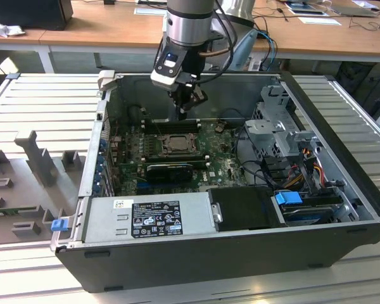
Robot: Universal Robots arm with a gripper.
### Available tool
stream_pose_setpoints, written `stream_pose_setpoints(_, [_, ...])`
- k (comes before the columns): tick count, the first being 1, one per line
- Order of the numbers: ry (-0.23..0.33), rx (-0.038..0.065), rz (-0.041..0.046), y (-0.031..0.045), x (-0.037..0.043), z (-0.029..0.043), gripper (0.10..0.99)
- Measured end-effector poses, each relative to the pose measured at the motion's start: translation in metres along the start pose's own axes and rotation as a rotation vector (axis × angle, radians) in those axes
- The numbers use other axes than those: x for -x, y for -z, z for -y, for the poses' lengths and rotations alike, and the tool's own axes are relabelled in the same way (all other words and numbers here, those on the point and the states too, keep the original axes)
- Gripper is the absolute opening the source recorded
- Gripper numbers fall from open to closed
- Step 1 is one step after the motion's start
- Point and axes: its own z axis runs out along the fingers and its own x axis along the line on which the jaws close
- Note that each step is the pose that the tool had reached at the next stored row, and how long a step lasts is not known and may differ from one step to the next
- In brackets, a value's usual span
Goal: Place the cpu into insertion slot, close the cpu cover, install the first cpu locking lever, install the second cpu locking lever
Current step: 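Install the first cpu locking lever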
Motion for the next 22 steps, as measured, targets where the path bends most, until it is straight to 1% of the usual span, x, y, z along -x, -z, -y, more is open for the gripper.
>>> stream_pose_setpoints(3, [0.11, -0.001, 0.0026, 0.0, 0.0, 0.0, 0.106])
stream_pose_setpoints(9, [0.177, -0.002, 0.0043, 0.0, 0.0, 0.0, 0.106])
stream_pose_setpoints(11, [0.214, -0.003, 0.0052, 0.0, 0.0, 0.0, 0.106])
stream_pose_setpoints(16, [0.271, -0.004, 0.0065, 0.0, 0.0, 0.0, 0.106])
stream_pose_setpoints(22, [0.361, -0.005, 0.0088, 0.0, 0.0, 0.0, 0.106])
